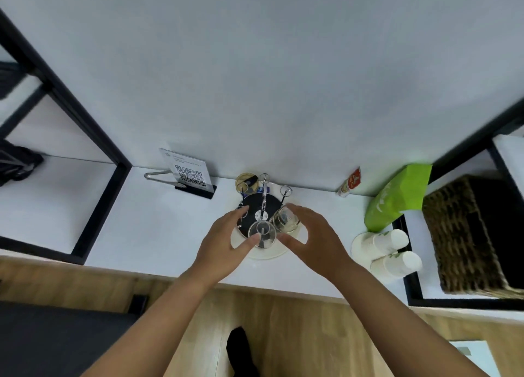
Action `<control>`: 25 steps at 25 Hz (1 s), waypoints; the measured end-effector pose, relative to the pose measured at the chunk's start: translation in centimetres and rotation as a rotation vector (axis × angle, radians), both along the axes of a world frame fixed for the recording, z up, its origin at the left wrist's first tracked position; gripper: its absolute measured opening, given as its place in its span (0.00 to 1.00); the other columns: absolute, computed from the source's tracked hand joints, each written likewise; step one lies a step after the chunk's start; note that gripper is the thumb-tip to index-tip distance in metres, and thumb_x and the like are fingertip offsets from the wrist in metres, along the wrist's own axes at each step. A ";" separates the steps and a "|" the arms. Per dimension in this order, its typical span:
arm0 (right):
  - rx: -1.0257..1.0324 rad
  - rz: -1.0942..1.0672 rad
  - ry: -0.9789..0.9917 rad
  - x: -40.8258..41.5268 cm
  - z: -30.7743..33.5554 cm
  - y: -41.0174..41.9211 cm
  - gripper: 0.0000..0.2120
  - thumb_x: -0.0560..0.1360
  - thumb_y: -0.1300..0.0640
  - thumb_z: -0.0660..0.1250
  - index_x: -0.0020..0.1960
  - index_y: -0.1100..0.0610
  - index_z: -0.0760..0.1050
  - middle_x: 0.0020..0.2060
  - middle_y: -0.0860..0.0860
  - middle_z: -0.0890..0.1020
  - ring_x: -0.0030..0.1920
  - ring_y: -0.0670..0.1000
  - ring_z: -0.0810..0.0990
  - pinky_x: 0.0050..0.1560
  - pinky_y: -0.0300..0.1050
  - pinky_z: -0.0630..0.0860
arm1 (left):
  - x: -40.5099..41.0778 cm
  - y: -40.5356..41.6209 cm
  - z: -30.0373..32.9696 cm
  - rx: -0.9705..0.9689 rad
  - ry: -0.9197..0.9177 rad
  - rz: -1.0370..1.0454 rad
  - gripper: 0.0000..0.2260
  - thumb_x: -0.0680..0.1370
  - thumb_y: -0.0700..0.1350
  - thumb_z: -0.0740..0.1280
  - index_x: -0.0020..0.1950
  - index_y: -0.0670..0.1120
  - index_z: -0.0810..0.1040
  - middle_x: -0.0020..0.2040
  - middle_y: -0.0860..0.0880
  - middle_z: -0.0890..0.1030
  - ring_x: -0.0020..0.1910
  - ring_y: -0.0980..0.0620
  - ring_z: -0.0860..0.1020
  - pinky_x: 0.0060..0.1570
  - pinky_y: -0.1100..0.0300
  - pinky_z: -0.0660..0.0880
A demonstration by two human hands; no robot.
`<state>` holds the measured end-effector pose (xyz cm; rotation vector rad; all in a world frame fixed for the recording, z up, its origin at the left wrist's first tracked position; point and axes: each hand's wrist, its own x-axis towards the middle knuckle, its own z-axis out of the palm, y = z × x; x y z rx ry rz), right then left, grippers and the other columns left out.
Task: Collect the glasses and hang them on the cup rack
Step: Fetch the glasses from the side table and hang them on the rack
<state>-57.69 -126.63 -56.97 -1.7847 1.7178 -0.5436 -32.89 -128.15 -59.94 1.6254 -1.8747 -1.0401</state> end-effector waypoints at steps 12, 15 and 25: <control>-0.254 -0.094 -0.058 -6.8 14.1 7.5 0.33 0.77 0.39 0.73 0.79 0.45 0.68 0.73 0.44 0.76 0.72 0.46 0.72 0.75 0.47 0.66 | -7.2 3.7 17.3 -0.295 0.068 -0.149 0.25 0.78 0.61 0.72 0.75 0.63 0.72 0.71 0.65 0.75 0.72 0.64 0.70 0.67 0.64 0.66; -0.319 -0.160 -0.040 -9.6 18.9 11.7 0.34 0.78 0.37 0.71 0.80 0.42 0.66 0.73 0.44 0.75 0.73 0.46 0.71 0.70 0.41 0.65 | -11.0 6.9 22.6 -0.365 0.088 -0.223 0.24 0.79 0.63 0.69 0.75 0.64 0.71 0.70 0.66 0.75 0.72 0.64 0.70 0.69 0.61 0.66; -0.504 -0.457 0.066 -20.8 32.1 27.4 0.35 0.78 0.35 0.70 0.81 0.44 0.66 0.76 0.45 0.73 0.75 0.46 0.71 0.72 0.47 0.70 | -26.4 15.9 35.1 -0.513 0.208 -0.623 0.24 0.80 0.61 0.69 0.76 0.62 0.71 0.72 0.63 0.75 0.71 0.65 0.71 0.70 0.60 0.68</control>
